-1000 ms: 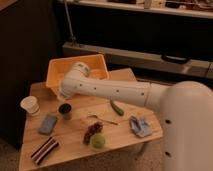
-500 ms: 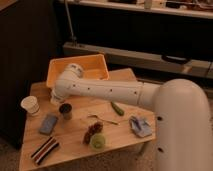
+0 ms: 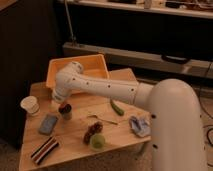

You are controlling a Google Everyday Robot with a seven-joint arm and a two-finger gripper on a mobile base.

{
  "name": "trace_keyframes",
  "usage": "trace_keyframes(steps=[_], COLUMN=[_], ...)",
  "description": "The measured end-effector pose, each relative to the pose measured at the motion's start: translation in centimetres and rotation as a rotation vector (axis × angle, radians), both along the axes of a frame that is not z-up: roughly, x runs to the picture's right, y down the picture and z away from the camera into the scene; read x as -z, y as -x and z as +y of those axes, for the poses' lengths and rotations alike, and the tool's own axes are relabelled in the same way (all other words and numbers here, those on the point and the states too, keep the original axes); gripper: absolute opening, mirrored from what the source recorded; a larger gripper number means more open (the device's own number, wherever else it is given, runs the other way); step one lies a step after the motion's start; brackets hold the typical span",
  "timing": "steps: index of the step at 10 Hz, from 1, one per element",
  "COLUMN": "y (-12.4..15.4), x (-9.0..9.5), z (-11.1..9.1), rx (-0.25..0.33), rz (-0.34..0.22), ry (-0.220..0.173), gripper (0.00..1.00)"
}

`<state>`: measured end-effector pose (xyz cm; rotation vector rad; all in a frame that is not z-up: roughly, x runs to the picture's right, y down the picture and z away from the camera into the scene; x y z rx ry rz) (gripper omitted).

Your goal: Place apple in metal cup

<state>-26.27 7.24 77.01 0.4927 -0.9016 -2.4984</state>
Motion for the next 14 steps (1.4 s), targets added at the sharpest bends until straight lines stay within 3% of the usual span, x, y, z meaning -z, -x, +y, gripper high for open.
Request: trace_keyframes(steps=[2, 8, 9, 14], y=[-0.2, -0.5, -0.6, -0.8], x=[-0.4, -1.4, -1.6, -1.8], z=[0.5, 1.2, 1.3, 1.4], rx=[-0.001, 0.004, 0.008, 0.010], rz=[0.010, 0.028, 0.030, 0.033], ry=[0.016, 0.043, 0.046, 0.053], gripper=[0.08, 0.71, 0.77, 0.80])
